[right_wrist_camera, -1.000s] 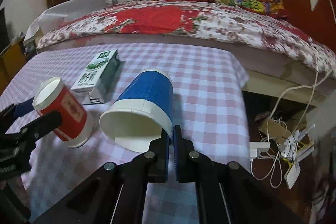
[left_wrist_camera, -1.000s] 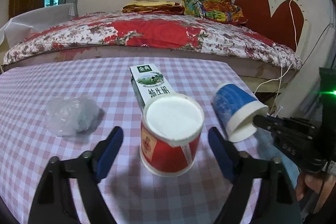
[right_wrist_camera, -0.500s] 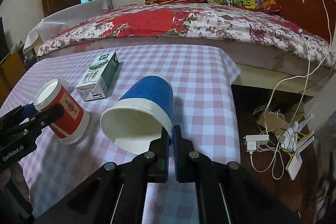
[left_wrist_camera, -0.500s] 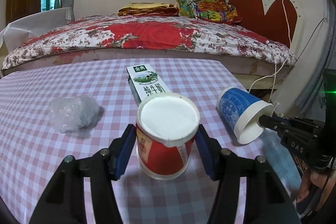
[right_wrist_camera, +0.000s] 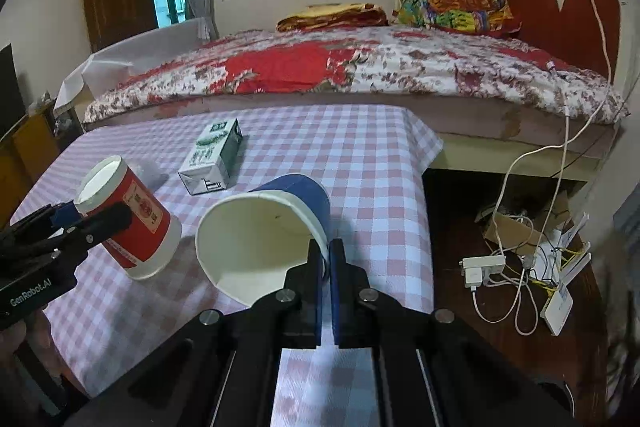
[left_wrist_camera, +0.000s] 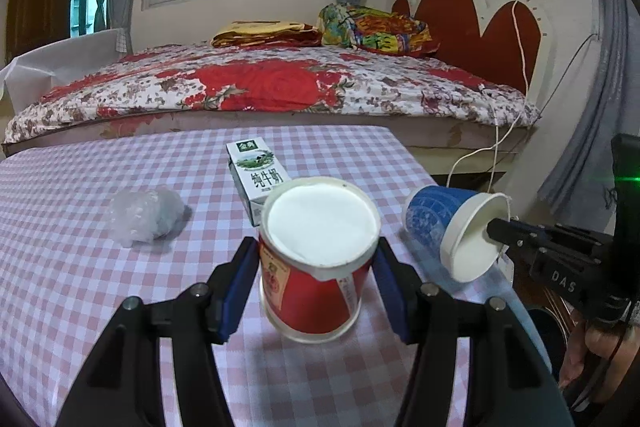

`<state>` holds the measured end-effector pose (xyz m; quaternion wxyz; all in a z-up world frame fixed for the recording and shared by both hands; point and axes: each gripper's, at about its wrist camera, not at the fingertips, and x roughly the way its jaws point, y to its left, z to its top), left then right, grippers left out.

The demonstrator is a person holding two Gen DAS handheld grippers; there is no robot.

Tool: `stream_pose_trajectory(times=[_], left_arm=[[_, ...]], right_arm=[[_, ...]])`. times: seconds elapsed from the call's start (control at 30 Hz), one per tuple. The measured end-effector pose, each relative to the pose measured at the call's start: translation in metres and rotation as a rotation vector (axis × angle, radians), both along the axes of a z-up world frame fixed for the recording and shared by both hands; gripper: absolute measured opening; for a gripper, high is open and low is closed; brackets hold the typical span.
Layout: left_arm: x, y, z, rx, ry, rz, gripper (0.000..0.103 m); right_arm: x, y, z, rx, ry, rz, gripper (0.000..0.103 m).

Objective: Collect trash
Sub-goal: 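Carry the red cup and white-blue cup toward the black bin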

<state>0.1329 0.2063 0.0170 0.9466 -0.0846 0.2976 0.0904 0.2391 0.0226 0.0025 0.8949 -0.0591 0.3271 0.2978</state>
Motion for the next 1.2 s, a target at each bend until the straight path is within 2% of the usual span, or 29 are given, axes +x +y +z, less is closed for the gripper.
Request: stream_pose_trajectory(times=[0.23, 0.63, 1.2], left_arm=[[-0.016, -0.018, 0.009, 0.009, -0.013, -0.027, 0.059], [-0.033, -0.064, 0.024, 0.024, -0.026, -0.098, 0.059], [-0.016, -0.154, 0.030, 0.060, -0.032, -0.290, 0.059]], right_arm=[[-0.022, -0.024, 0.016, 0.025, -0.024, -0.026, 0.003], [-0.071, -0.090, 0.039, 0.073, -0.068, -0.103, 0.003], [-0.091, -0.196, 0.025, 0.077, -0.049, -0.293, 0.003]])
